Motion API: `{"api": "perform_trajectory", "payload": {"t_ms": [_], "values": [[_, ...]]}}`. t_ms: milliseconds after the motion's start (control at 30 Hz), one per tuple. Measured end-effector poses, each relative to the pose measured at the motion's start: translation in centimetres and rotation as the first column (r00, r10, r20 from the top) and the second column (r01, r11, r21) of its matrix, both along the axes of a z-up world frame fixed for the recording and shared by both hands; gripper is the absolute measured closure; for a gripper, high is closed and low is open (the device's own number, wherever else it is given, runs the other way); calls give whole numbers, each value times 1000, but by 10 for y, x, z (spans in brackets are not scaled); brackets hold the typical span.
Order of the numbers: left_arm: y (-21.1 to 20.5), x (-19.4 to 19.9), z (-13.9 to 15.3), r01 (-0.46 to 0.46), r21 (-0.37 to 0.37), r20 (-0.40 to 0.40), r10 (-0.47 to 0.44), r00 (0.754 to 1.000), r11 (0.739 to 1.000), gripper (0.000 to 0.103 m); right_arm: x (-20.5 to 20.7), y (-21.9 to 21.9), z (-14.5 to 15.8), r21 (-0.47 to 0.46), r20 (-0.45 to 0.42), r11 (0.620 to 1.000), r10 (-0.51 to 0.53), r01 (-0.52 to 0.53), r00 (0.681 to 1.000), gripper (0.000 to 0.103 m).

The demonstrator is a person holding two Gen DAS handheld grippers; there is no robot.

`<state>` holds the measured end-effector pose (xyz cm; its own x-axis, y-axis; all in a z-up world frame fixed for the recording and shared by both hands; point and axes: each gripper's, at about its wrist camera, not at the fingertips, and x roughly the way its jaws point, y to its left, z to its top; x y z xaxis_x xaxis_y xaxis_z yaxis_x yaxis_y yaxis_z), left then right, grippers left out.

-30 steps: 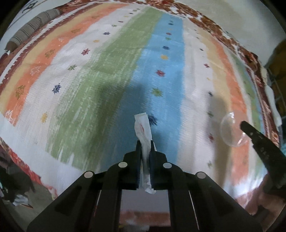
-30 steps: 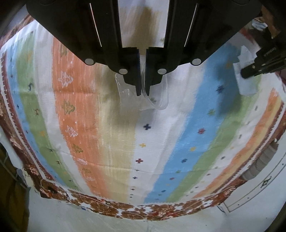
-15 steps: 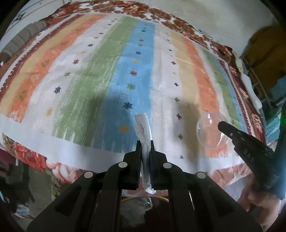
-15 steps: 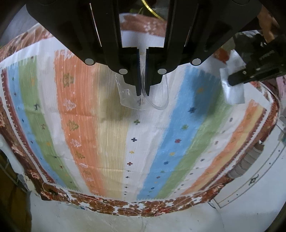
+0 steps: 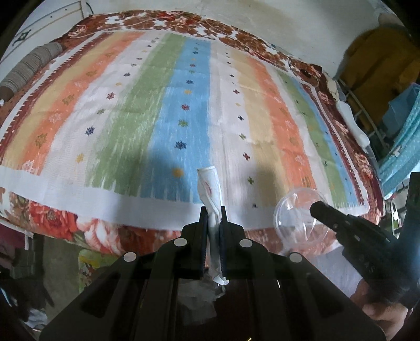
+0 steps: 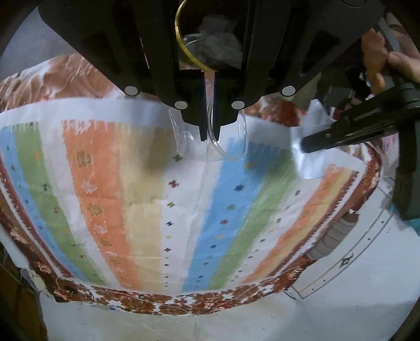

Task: Collect trash
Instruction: 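Lift the tissue with the left gripper while the right gripper carries the clear cup to the bin, then lower both held items into the dark bin and open both grippers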

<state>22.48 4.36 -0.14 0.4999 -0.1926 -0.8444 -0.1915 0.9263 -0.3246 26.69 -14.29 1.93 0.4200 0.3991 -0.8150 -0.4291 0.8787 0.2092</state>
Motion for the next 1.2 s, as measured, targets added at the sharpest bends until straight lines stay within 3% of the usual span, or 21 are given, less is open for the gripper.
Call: {"api": "perform_trajectory", "payload": {"t_ms": [400, 933, 1000, 1067, 1200], "values": [[-22, -60, 5, 50, -43, 47, -48, 998, 998, 96, -62, -12, -13, 49, -44, 998, 32, -30, 999, 100], [-33, -111, -26, 51, -97, -23, -53, 998, 994, 89, -112, -22, -48, 39, -148, 998, 49, -44, 988, 98], [-35, -114, -29, 53, -97, -34, -57, 998, 994, 81, -113, -22, -51, 35, -166, 999, 40, -34, 985, 89], [-35, -116, -33, 48, -114, -45, -54, 998, 992, 58, -113, -24, -53, 46, -179, 999, 34, -26, 983, 74], [-31, -120, -35, 33, -128, -50, -40, 998, 991, 53, -115, -29, -54, 57, -187, 998, 19, -9, 982, 64]]}}
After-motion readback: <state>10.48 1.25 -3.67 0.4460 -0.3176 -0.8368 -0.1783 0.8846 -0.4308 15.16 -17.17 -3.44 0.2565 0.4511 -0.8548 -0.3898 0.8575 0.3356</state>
